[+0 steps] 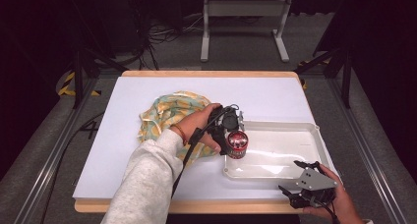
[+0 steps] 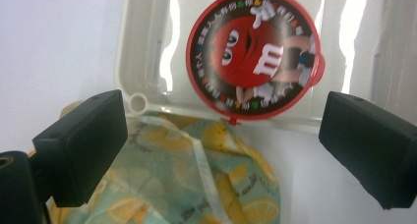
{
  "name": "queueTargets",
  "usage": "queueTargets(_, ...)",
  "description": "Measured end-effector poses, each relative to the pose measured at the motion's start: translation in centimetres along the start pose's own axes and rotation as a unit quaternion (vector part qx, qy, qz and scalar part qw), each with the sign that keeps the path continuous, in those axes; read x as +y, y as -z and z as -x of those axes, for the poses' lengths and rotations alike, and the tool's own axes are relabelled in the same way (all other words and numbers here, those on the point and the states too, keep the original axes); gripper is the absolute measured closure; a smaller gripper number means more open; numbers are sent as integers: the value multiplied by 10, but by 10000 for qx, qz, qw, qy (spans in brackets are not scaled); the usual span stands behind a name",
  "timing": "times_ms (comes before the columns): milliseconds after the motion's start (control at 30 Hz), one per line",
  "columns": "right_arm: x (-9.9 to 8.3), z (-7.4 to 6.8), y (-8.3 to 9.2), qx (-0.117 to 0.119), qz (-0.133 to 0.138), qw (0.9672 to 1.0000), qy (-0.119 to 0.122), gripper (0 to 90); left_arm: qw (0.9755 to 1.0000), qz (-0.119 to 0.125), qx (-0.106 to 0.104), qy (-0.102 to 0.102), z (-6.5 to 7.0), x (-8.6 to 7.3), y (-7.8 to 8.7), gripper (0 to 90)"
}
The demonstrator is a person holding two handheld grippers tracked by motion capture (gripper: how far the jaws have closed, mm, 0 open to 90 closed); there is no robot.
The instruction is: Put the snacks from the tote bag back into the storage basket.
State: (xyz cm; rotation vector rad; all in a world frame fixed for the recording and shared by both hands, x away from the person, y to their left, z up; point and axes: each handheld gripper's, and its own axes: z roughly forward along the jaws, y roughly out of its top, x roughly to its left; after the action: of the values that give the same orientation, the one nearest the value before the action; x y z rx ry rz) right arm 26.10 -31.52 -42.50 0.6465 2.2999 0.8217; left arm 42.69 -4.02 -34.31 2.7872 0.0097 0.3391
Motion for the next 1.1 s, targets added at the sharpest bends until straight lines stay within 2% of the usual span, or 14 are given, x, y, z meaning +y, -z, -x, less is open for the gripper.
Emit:
queueTargets(600,0,0,0,-17,11,10000,-22,110,9996,-89,196,165,-4,-28,16,59)
queueTargets(800,1,0,0,-6,4,10000,-24,110,9993,-212,213,208,-5,-39,18,60)
queueTargets(1100,1,0,0,-7,4,10000,-13,110,9990,-188,329,238,-6,-49,23,59)
